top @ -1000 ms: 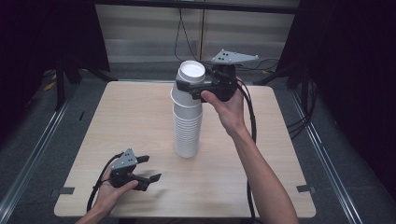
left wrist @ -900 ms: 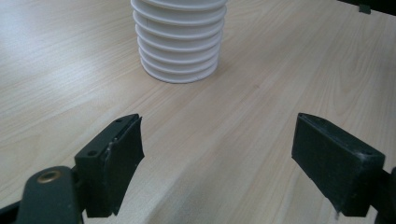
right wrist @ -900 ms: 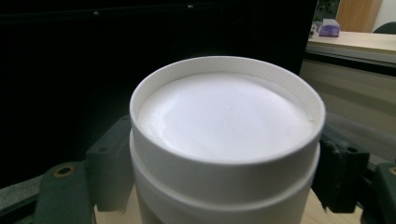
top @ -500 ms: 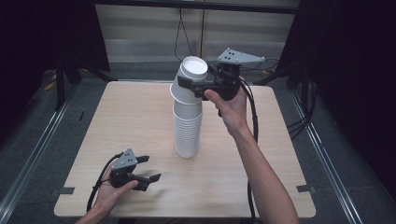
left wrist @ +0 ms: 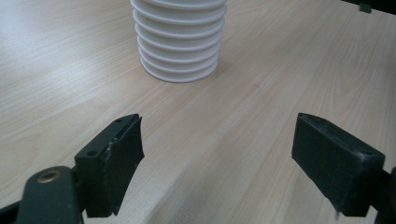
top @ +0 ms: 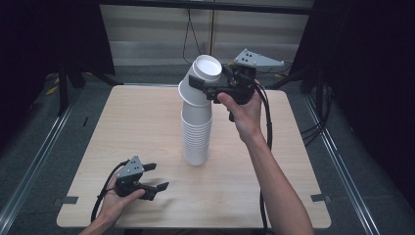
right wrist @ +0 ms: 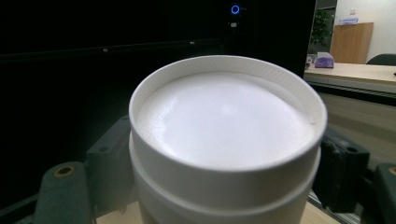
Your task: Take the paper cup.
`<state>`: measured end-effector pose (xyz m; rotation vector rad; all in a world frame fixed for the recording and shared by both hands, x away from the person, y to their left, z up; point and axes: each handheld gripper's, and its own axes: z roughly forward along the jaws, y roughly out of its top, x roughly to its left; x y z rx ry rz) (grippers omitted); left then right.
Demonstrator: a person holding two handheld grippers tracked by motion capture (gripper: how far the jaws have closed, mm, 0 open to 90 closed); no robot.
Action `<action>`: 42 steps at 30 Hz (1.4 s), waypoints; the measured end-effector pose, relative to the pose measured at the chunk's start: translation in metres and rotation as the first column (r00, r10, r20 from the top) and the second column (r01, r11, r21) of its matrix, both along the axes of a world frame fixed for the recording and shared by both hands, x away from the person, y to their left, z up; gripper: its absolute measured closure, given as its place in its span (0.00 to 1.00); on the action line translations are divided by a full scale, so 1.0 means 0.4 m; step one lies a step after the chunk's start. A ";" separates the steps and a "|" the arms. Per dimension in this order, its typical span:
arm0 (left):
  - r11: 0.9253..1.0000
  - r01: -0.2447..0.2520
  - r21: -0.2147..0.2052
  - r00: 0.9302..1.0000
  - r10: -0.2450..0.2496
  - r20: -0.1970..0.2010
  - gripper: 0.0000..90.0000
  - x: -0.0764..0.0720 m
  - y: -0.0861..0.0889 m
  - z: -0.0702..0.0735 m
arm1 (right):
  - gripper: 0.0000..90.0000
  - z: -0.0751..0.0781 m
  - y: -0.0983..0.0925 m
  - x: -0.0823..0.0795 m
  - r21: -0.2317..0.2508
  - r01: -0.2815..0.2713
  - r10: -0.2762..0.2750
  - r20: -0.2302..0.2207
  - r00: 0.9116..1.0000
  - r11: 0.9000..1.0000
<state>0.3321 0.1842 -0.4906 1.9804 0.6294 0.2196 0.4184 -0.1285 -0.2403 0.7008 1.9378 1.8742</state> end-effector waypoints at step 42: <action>1.000 0.001 -0.026 1.000 -0.001 0.007 0.18 -0.006 -0.002 0.005 | 0.24 0.014 -0.094 -0.059 0.046 0.077 -0.078 0.042 0.996 0.996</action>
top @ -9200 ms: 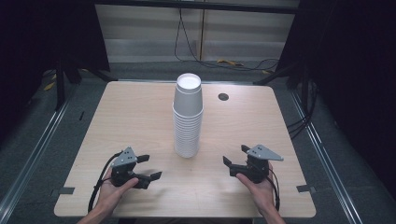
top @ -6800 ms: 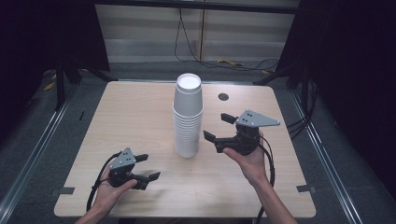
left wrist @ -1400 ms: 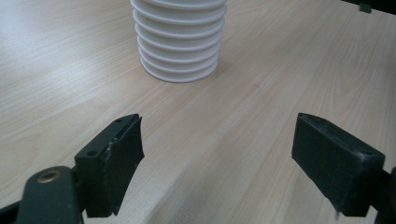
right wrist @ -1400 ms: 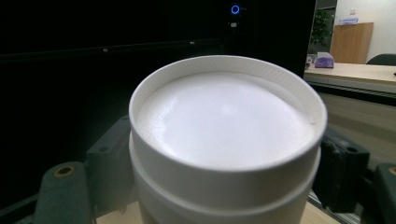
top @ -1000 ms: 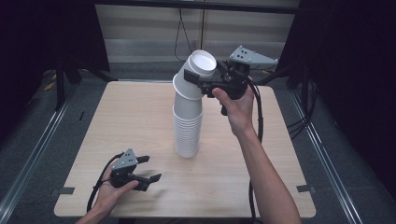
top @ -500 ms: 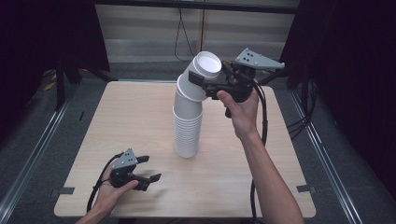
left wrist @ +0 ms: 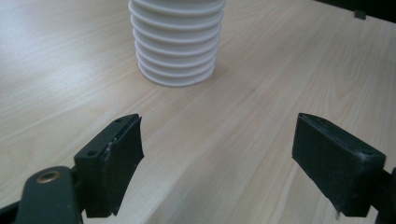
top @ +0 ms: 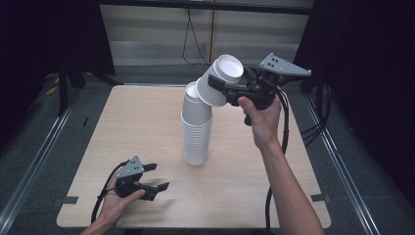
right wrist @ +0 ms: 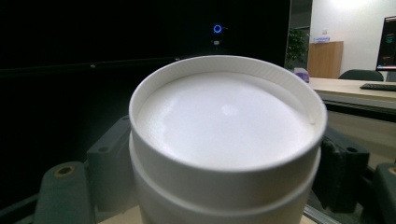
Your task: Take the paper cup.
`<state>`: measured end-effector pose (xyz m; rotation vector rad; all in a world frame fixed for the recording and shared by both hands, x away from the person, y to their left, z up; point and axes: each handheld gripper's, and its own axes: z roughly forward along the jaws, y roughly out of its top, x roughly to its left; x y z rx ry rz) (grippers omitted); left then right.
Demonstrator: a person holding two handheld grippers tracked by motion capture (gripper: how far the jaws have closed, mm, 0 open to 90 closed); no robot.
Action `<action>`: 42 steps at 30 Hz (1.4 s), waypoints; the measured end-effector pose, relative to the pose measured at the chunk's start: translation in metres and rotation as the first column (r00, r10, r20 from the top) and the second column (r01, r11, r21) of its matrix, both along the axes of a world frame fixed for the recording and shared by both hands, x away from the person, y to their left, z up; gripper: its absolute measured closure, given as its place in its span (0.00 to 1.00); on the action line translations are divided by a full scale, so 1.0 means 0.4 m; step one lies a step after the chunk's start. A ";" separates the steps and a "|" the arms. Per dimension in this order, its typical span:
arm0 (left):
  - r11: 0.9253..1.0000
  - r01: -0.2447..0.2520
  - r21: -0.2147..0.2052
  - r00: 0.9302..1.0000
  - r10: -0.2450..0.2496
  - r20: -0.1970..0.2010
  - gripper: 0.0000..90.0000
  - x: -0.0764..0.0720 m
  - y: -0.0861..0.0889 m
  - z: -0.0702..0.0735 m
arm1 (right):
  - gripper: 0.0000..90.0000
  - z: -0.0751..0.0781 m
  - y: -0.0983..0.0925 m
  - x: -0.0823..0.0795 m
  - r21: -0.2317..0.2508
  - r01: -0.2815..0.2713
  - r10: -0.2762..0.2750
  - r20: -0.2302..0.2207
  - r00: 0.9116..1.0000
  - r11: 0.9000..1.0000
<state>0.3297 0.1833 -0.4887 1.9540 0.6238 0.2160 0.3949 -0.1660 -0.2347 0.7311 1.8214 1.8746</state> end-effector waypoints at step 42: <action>0.999 0.011 -0.034 0.998 -0.013 -0.055 0.17 -0.001 -0.009 -0.005 | 0.24 -0.134 -0.131 -0.047 -0.030 0.078 -0.081 -0.103 0.991 0.996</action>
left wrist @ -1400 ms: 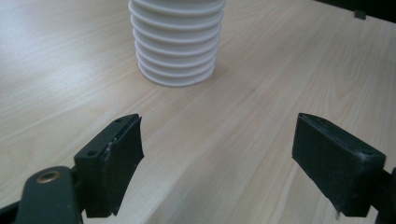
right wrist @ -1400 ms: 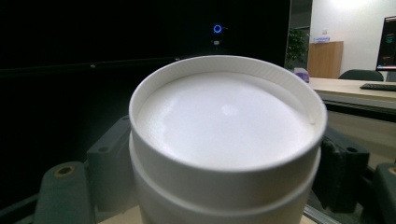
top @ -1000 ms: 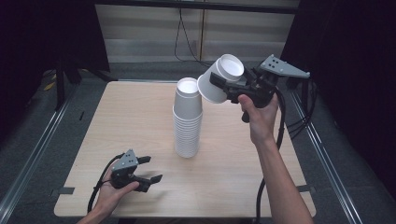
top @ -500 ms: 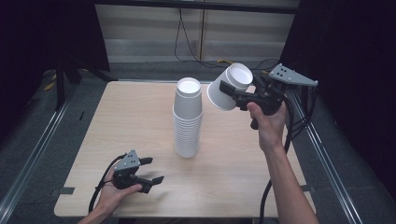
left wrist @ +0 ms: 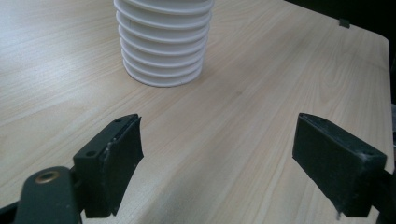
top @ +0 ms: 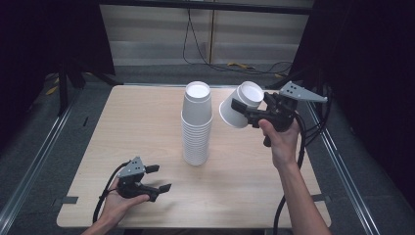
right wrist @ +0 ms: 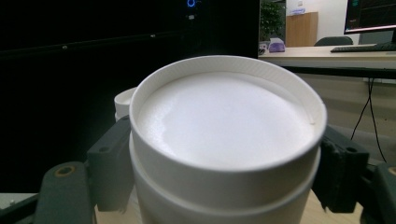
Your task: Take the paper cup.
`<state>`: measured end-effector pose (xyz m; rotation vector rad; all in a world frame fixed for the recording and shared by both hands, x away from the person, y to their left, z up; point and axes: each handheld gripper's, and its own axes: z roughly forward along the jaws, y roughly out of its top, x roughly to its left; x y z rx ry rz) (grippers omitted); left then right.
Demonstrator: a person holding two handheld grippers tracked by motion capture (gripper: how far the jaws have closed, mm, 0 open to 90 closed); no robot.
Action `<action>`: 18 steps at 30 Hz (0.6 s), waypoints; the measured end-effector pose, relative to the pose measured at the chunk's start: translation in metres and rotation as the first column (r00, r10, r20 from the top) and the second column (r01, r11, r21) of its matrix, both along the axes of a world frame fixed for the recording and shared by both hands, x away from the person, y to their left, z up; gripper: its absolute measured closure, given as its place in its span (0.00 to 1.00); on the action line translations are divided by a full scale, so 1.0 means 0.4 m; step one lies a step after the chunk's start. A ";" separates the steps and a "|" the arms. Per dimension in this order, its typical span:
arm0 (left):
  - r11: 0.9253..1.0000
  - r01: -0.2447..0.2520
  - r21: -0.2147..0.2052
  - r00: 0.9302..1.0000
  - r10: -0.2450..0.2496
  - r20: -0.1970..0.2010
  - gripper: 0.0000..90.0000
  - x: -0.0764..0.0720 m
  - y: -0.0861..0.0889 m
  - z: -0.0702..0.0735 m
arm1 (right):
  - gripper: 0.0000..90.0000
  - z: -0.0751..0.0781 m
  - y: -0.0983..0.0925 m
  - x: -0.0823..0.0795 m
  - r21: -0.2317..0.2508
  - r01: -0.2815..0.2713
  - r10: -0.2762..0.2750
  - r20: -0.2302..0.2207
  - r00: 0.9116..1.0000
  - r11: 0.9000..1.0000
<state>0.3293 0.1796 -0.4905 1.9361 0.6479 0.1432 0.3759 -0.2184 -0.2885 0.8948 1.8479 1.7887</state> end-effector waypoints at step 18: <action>0.999 -0.016 -0.042 1.000 0.016 -0.010 0.20 0.003 0.001 0.003 | 0.24 -0.078 0.012 -0.031 0.005 -0.059 0.059 -0.052 0.997 0.998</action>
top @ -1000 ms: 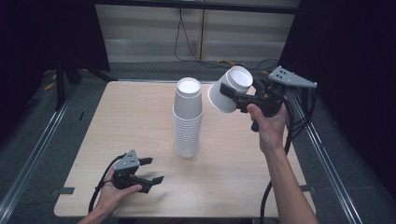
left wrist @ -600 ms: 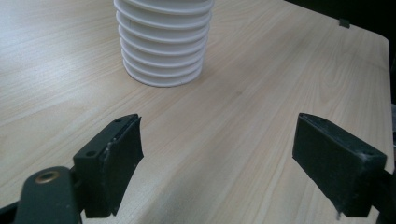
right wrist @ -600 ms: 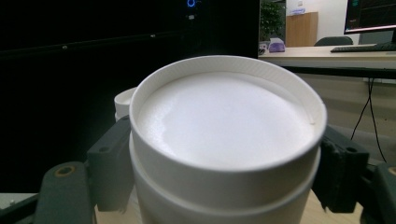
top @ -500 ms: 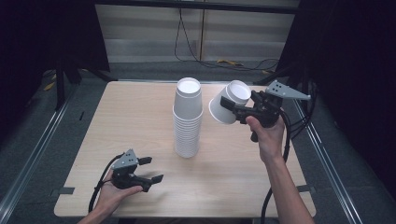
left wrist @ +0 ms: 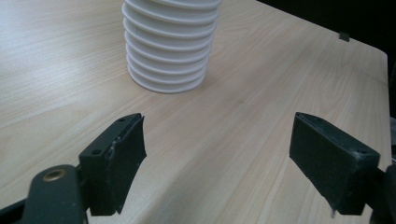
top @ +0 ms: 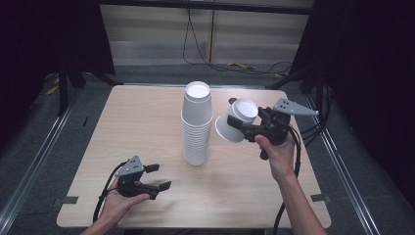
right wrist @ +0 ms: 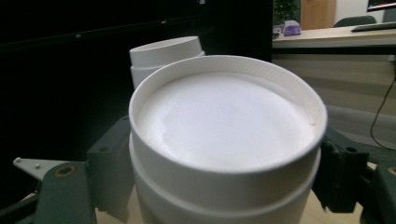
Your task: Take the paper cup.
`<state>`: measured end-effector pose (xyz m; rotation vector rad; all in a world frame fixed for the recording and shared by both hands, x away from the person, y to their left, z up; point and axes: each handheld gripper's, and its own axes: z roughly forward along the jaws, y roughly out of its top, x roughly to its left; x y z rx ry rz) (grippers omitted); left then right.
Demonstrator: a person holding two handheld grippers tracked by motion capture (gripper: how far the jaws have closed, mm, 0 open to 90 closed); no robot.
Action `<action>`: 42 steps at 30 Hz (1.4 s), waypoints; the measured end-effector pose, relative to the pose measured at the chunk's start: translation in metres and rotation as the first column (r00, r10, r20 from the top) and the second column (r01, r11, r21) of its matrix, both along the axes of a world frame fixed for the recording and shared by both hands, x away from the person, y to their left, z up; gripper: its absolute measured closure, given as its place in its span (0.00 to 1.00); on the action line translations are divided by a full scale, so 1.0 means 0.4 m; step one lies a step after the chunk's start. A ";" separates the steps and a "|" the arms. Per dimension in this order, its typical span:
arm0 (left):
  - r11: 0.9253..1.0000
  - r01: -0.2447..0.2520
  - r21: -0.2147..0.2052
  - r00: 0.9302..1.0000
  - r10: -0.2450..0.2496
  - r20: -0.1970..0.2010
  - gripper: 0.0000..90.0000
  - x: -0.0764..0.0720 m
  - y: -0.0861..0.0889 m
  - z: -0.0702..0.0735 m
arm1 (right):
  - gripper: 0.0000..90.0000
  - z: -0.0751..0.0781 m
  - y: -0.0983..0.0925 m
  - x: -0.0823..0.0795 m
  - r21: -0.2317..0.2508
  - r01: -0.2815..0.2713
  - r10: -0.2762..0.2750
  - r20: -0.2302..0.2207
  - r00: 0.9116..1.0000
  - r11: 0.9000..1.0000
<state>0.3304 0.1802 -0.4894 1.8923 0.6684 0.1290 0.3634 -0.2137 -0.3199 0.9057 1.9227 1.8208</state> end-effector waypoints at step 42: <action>0.987 0.148 -0.057 0.985 -0.142 0.100 0.17 0.027 -0.130 0.103 | 0.24 -0.176 0.058 -0.038 -0.038 -0.155 0.150 -0.118 0.982 0.987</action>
